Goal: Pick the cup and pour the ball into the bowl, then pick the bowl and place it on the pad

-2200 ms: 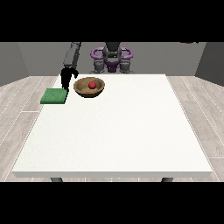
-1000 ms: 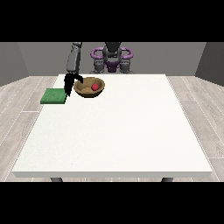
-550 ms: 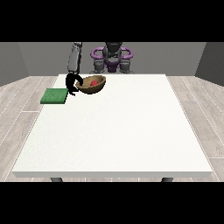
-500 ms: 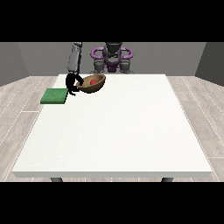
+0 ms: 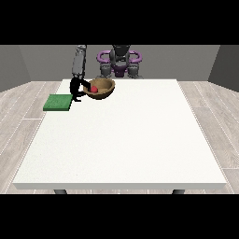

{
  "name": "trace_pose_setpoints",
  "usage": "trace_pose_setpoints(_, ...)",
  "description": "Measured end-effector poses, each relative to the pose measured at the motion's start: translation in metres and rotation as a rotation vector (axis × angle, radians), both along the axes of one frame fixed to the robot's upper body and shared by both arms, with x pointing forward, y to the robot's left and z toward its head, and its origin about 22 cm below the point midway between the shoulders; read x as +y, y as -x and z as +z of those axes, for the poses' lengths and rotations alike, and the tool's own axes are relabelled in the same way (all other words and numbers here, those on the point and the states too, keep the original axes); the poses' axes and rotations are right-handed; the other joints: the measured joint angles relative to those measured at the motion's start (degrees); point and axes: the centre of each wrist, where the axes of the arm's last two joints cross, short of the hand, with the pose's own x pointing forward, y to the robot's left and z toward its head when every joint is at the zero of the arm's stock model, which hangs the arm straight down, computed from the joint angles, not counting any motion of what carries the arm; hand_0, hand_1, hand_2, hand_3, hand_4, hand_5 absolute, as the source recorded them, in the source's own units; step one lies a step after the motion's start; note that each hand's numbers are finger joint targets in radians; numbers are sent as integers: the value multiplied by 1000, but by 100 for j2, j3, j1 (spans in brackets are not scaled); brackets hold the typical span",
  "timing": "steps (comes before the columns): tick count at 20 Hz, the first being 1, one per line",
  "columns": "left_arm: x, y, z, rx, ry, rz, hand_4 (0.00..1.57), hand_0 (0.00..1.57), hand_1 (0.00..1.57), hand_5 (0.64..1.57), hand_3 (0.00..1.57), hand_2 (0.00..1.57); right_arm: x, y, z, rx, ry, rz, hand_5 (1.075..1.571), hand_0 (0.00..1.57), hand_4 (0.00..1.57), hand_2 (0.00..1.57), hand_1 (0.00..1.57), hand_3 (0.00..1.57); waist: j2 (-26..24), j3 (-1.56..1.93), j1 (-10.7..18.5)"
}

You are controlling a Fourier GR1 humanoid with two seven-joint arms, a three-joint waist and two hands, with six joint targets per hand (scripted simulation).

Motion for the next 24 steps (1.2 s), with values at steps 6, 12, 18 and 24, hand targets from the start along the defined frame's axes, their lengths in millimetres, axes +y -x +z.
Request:
trace_pose_setpoints(6,17,6,-10,14,11,43,1204,0,0,1537,0,0,-7,-11,25,94,-71,47,1559,1571,1041,1571,1571,828,7,181,-112)
trace_pose_setpoints(12,23,10,-19,32,7,74,1206,0,0,1543,0,0,-20,-15,43,150,-86,106,1566,1571,1067,1571,1571,671,-73,238,-274)
trace_pose_setpoints(18,41,20,-23,23,7,99,1210,0,0,1550,0,0,-130,-13,121,140,159,-55,1568,1571,1123,1571,1571,381,26,39,-569)
trace_pose_setpoints(24,51,27,-24,-42,-3,102,1215,0,0,1552,0,0,-169,-30,165,93,195,-111,1564,1571,1069,1571,1571,430,417,5,-528)
